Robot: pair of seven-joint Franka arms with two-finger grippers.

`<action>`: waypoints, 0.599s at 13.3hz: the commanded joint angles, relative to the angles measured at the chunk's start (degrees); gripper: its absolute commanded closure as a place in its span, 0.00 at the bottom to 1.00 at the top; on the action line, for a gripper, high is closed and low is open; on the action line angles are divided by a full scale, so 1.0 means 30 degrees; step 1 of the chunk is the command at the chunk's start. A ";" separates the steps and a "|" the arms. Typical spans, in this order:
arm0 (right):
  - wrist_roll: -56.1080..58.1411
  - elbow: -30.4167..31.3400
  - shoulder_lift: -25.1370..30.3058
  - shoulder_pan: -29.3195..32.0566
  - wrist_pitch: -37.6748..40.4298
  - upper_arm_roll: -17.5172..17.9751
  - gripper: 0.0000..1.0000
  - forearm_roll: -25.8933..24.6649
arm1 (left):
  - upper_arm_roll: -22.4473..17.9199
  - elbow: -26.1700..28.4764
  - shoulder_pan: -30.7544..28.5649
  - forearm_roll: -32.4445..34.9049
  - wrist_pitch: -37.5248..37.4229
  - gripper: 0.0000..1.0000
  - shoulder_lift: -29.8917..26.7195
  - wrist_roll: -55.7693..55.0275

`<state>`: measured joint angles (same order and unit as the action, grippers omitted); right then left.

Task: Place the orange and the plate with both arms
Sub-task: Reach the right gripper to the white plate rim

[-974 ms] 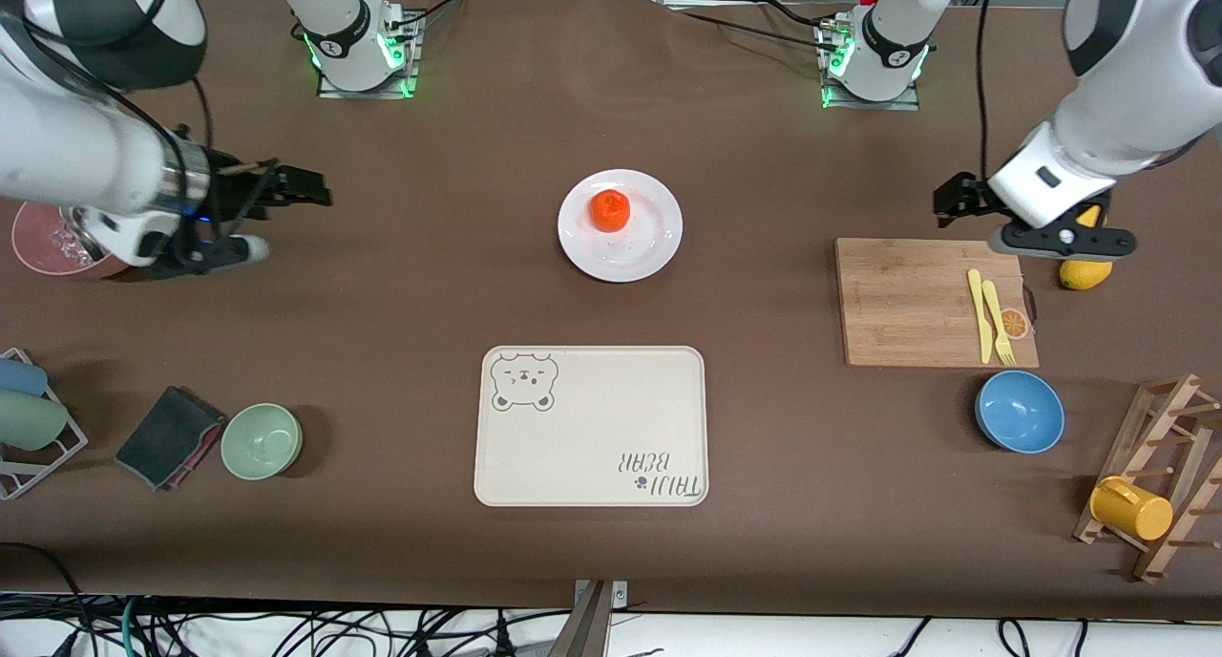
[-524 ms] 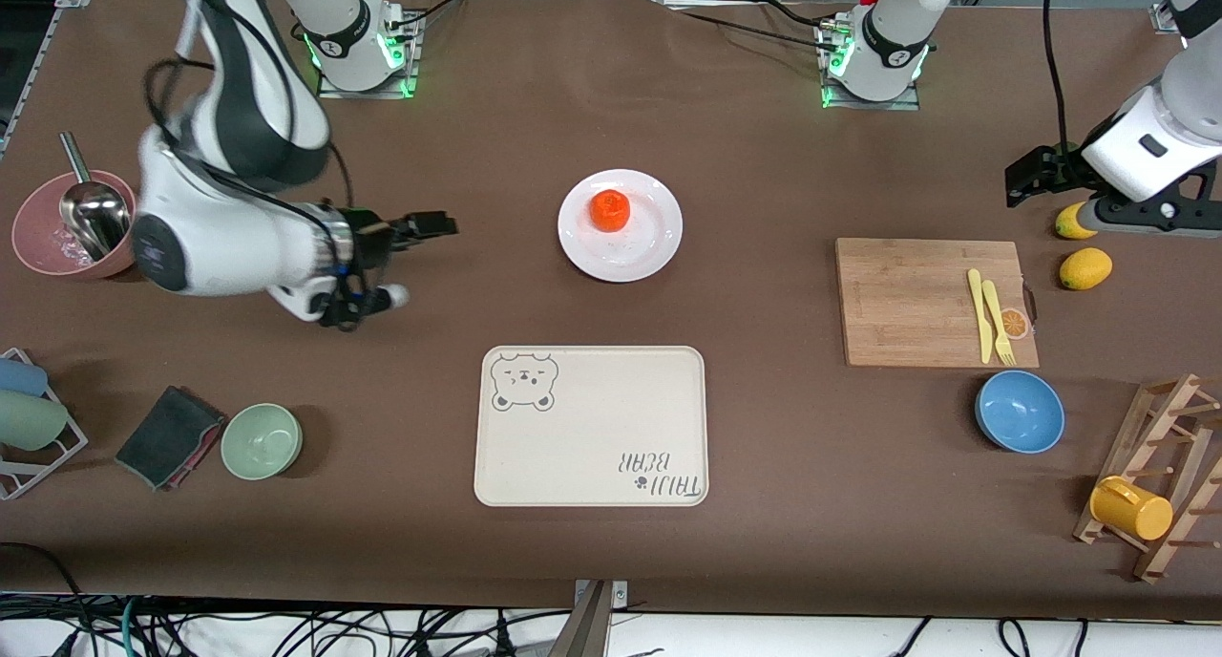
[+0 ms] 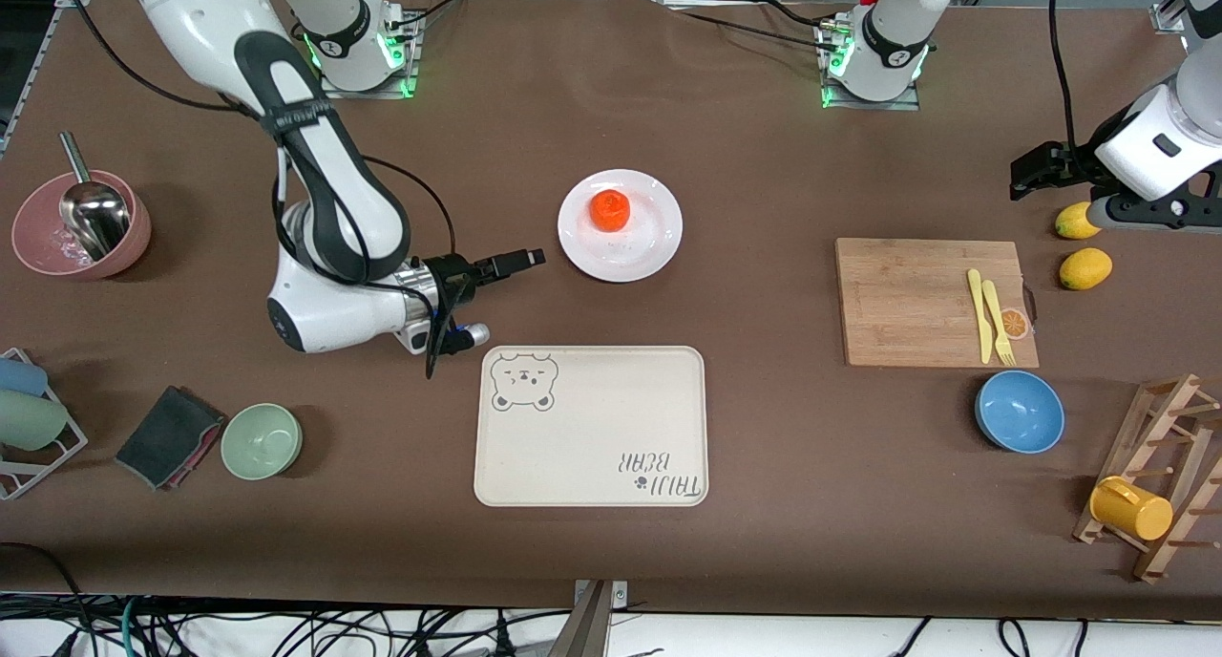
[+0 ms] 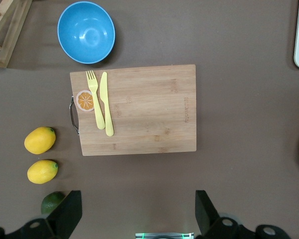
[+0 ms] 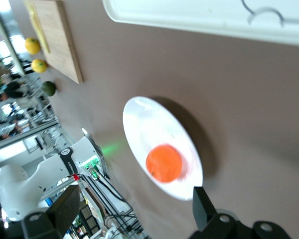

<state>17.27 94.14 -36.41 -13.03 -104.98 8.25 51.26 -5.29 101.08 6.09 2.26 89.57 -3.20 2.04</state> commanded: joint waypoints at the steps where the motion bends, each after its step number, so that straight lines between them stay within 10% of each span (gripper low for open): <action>1: 0.3378 -0.0355 -0.1456 -0.0518 -0.0866 0.0120 0.00 0.1805 | 0.0150 -0.0556 -0.0213 -0.0374 -0.0412 0.00 0.0043 0.0318; 8: 0.5609 -0.0180 -0.2628 -0.1956 -0.0691 0.0091 0.00 0.1665 | 0.0121 -0.1232 -0.0213 -0.0111 -0.0998 0.00 0.0392 0.0288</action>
<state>31.59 93.93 -43.01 -18.86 -107.43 8.60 55.61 -5.22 98.97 5.95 2.26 88.10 -3.20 2.04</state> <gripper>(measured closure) 0.000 0.000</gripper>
